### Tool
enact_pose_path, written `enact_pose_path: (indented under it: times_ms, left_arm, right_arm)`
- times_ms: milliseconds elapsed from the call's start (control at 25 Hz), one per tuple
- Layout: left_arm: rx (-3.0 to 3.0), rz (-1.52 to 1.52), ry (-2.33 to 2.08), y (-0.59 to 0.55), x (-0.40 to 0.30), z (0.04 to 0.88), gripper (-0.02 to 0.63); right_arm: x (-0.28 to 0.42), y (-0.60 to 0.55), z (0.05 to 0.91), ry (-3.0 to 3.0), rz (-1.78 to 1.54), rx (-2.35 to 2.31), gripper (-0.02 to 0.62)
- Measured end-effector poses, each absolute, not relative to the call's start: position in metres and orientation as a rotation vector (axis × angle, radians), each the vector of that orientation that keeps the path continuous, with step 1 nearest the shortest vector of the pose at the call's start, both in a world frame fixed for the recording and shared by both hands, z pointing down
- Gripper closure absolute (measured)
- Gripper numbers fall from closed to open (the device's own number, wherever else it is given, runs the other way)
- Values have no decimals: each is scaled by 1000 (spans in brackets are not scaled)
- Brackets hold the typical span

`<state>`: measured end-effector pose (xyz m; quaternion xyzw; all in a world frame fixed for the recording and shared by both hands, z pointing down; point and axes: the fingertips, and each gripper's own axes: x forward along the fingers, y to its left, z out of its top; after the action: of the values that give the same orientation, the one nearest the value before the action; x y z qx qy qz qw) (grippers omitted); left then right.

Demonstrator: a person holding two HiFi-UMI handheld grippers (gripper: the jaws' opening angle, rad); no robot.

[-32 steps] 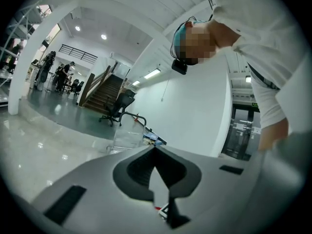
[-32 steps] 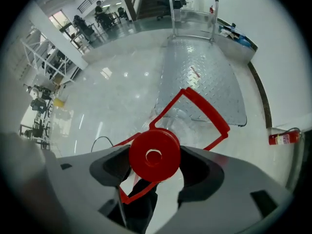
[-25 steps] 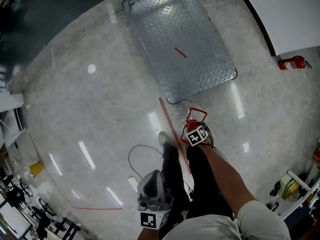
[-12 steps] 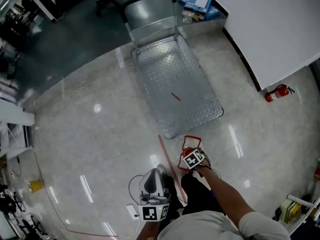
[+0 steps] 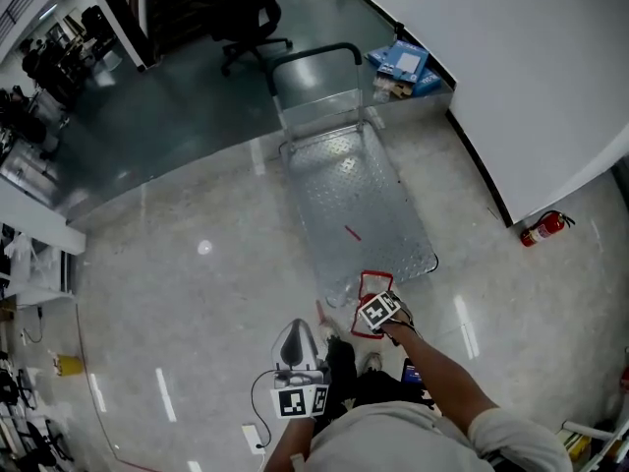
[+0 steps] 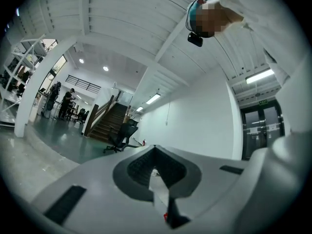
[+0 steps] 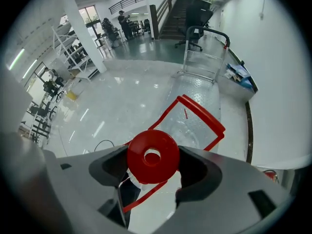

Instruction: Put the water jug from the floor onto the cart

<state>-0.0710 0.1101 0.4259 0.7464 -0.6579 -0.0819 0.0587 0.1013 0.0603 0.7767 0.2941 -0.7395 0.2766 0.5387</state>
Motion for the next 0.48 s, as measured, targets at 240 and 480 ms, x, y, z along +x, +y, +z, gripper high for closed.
enact_pose_path:
  times_ms: [240,480]
  left_arm:
    - [2281,-278,-1976,53,-93,427,603]
    - [2321,-282,-1924,-6,-118,419,603]
  right_arm:
    - [96,11,770,-1746,640,715,290]
    - [79,-36,762,-1765,647,728,290]
